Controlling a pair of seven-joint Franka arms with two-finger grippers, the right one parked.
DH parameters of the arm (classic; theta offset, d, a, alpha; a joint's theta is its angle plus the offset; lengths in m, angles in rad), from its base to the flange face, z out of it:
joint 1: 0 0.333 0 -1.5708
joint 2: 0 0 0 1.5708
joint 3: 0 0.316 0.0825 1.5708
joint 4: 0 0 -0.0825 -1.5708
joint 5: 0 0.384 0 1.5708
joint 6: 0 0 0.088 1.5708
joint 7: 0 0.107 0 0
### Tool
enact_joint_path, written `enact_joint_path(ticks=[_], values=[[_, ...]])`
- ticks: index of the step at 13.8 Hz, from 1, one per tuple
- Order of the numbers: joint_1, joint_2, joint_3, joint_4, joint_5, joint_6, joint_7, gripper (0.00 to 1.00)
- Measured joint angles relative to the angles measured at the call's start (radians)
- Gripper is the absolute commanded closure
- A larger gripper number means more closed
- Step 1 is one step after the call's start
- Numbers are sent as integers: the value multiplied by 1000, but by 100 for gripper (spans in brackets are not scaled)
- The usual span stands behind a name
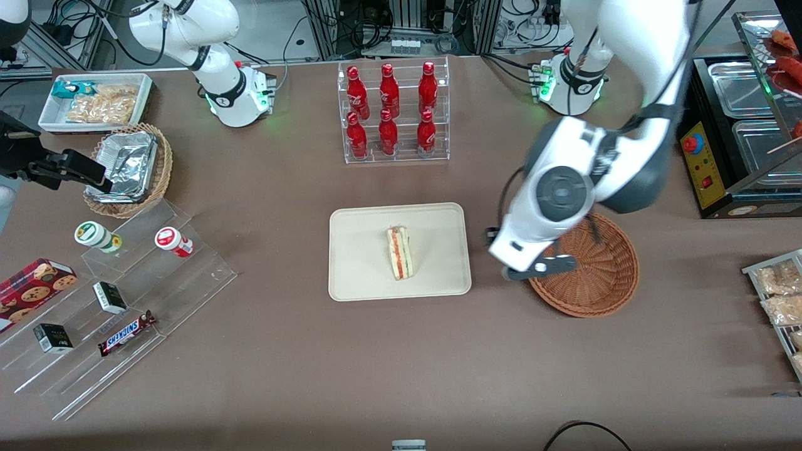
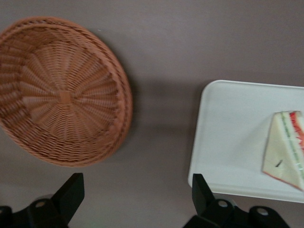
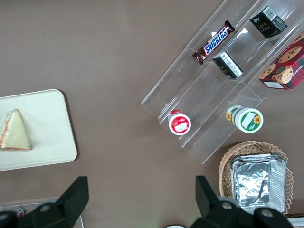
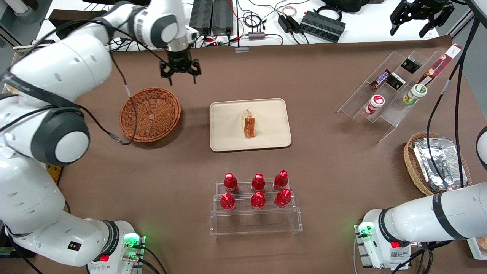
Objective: Place sandwich from basket to tray
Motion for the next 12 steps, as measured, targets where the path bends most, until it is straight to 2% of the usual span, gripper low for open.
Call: enact_joint_path(ticks=[6,12], values=[[145,-201,0,-177,0,-20,248,0],[227,-309,0,-202,0,-130,387,0]])
